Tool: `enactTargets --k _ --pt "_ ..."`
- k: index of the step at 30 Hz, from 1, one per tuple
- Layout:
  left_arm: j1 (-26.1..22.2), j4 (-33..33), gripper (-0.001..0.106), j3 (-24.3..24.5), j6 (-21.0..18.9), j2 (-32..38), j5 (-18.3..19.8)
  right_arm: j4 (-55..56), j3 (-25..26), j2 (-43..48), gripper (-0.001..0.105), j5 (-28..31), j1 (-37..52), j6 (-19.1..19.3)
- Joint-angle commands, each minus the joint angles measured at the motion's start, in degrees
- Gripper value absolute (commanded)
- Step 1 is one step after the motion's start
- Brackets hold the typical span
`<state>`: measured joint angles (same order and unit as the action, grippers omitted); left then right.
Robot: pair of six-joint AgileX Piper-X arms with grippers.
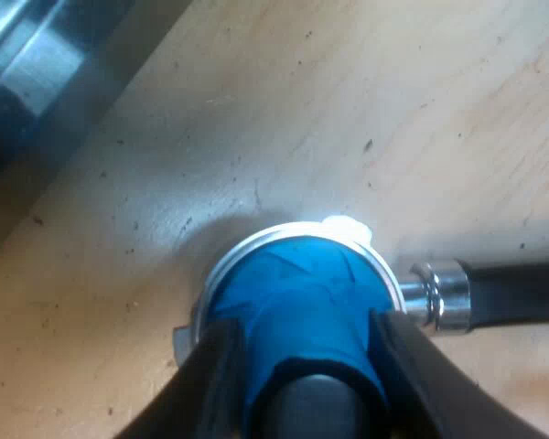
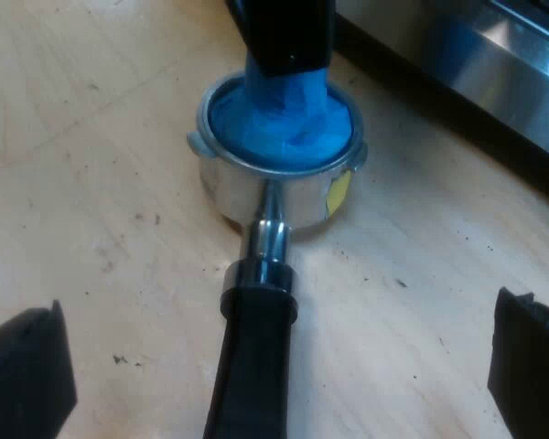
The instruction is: Grind coffee beans and then tamp
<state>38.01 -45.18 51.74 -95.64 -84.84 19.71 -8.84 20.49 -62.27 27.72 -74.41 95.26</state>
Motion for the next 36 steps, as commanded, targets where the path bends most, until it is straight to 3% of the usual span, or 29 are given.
enactTargets --k 1,13,15,17,19,23,29,36 --pt "0.3 -1.35 0.0 -0.55 -0.01 -0.46 -0.79 -0.37 0.0 0.26 0.093 0.45 0.16 -0.01" --pt "-0.48 -4.11 0.0 -0.52 -0.01 13.77 -2.26 -0.37 2.05 0.26 0.093 0.45 0.16 0.12" --pt "-1.86 -6.06 0.0 -0.52 -0.01 14.77 -2.26 -0.25 3.61 0.26 0.093 -0.74 0.16 0.12" --pt "-4.38 -8.45 0.0 -0.69 -0.01 15.49 -2.38 0.35 5.98 0.26 0.093 -6.76 0.26 0.12" --pt "-6.77 -9.54 0.0 -1.15 -0.01 15.73 -2.38 1.46 7.55 0.26 0.093 -9.2 0.26 0.12" --pt "-12.38 -10.78 0.0 -3.34 -0.01 15.73 -4.38 2.24 10.41 0.26 0.093 -10.16 0.26 0.12" --pt "-20.17 -9.56 0.0 -7.27 0.67 15.73 -4.97 2.43 11.3 0.02 0.093 -13.01 0.37 0.32" --pt "-22.01 -2.8 0.0 -12.51 0.65 15.73 -5.65 0.94 11.3 -3.95 0.093 -19.48 4.23 0.59"
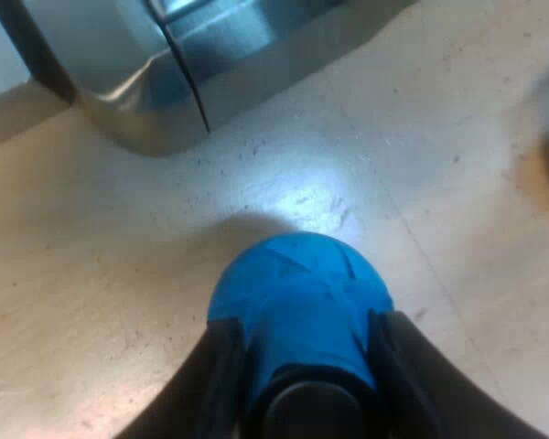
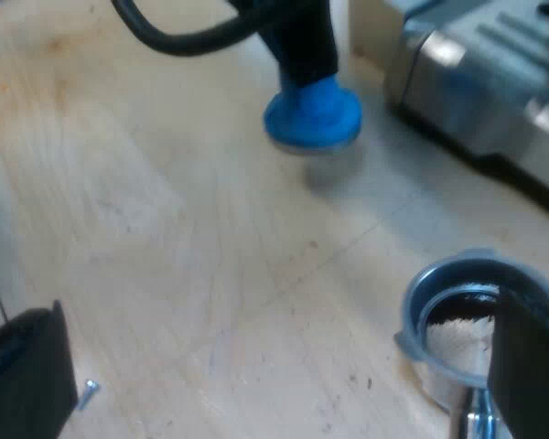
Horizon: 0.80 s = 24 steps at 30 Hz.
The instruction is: Grind coffee beans and then tamp
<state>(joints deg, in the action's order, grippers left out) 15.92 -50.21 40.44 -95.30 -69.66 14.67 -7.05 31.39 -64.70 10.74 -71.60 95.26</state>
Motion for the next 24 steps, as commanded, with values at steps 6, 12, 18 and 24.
enactTargets --k 6,12,18,24 --pt "0.08 5.78 0.0 -4.23 0.31 0.55 -7.57 -4.5 0.41 -5.65 0.093 -4.32 2.82 0.72" --pt "0.08 6.96 0.0 -4.31 0.31 0.55 -8.47 -4.76 0.41 -8.03 0.093 -5.63 2.82 0.87" --pt "0.08 6.76 0.005 -4.31 0.52 0.55 -8.68 -5.19 0.56 -8.03 0.093 -5.63 2.82 0.56" --pt "0.08 6.76 0.072 -4.31 0.52 0.55 -8.68 -5.19 0.55 -8.03 0.093 -5.96 2.82 0.55"
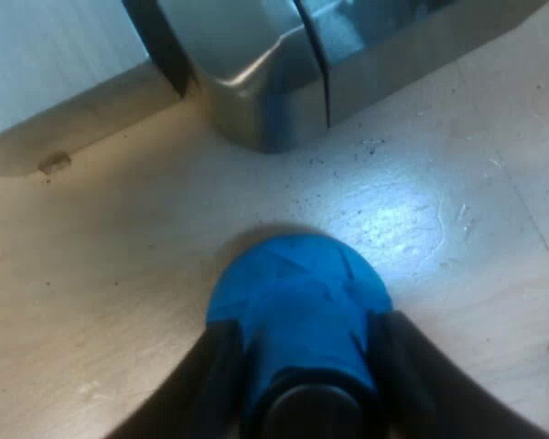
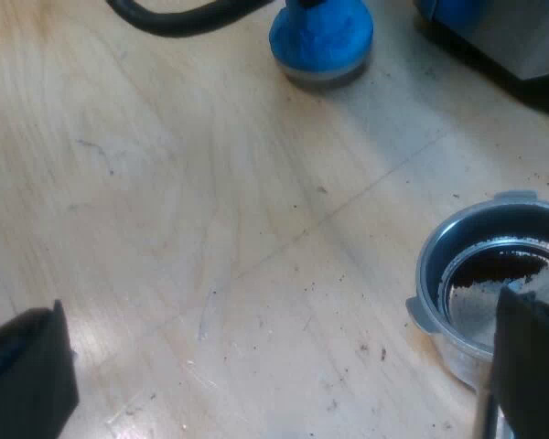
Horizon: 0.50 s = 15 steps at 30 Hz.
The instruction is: Grind coffee beans and then tamp
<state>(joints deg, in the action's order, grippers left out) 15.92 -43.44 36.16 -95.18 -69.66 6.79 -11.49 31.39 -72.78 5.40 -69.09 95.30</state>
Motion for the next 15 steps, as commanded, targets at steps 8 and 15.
enactTargets --k 8,15 --pt "0.08 -2.64 0.085 0.57 0.4 0.55 -1.01 -0.75 0.88 0.19 0.093 -0.62 0.31 0.51" --pt "0.08 -6.14 0.085 2.66 0.4 6.44 -3.4 -0.29 2.84 1.2 0.093 -0.62 0.31 1.48"
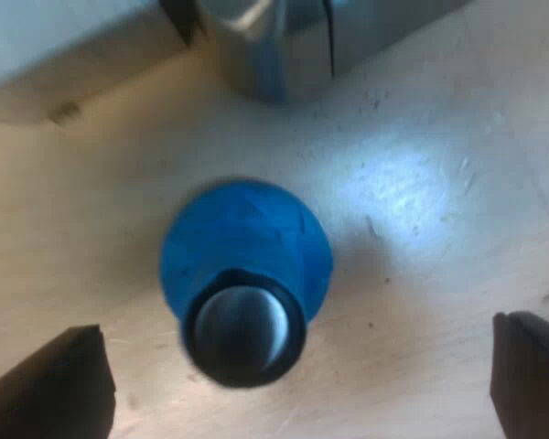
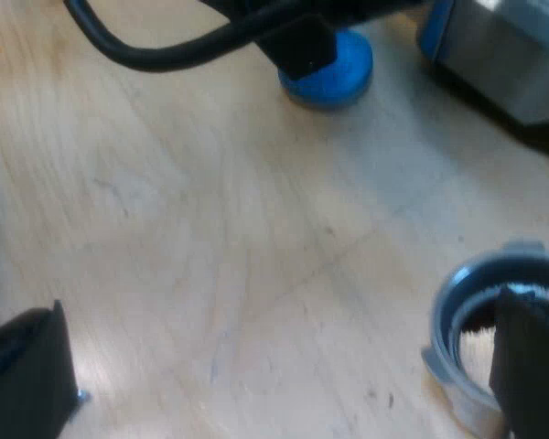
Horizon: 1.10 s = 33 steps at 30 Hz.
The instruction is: Grind coffee beans and then tamp
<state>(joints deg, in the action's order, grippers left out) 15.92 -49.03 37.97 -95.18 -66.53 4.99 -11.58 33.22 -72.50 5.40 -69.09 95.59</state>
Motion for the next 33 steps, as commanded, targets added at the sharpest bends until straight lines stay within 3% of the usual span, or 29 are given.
enactTargets --k 1,8,11,12,14,16,25,29,33 --pt "0.08 -0.56 0.085 0.87 0.4 5.33 -1.72 0.19 1.31 1.36 0.093 -0.62 0.31 1.27" --pt "0.08 -0.91 0.085 1.04 0.4 22.18 -1.72 1.13 3.31 6.3 0.093 -0.03 0.31 1.26" --pt "0.08 -1.37 0.085 1.52 0.4 25.26 -1.72 4.74 5.01 8.0 0.093 0.68 0.31 1.48" --pt "0.08 -2.84 0.085 2.74 0.4 27.64 -1.72 5.78 5.44 8.46 0.093 1.05 0.31 1.94" --pt "0.08 -4.99 0.085 5.38 0.4 29.83 -1.72 16.43 9.94 10.65 0.093 3.5 0.48 6.33" --pt "0.08 -5.74 0.085 6.65 0.4 30.38 -1.72 19.3 11.44 11.01 0.093 4.58 0.76 6.67" --pt "0.08 -7.36 0.085 18.34 -0.05 30.85 -1.72 39.29 27.13 15.01 0.093 6.41 11.45 6.66" --pt "-1.49 -7.23 0.085 21.49 -0.21 29.77 -1.72 44.42 31.16 16.5 0.093 6.41 16.86 6.66" --pt "-6.26 -7.23 0.085 24.04 -0.21 27.43 -0.06 47.88 32.33 19.03 0.093 6.41 24.14 6.66"
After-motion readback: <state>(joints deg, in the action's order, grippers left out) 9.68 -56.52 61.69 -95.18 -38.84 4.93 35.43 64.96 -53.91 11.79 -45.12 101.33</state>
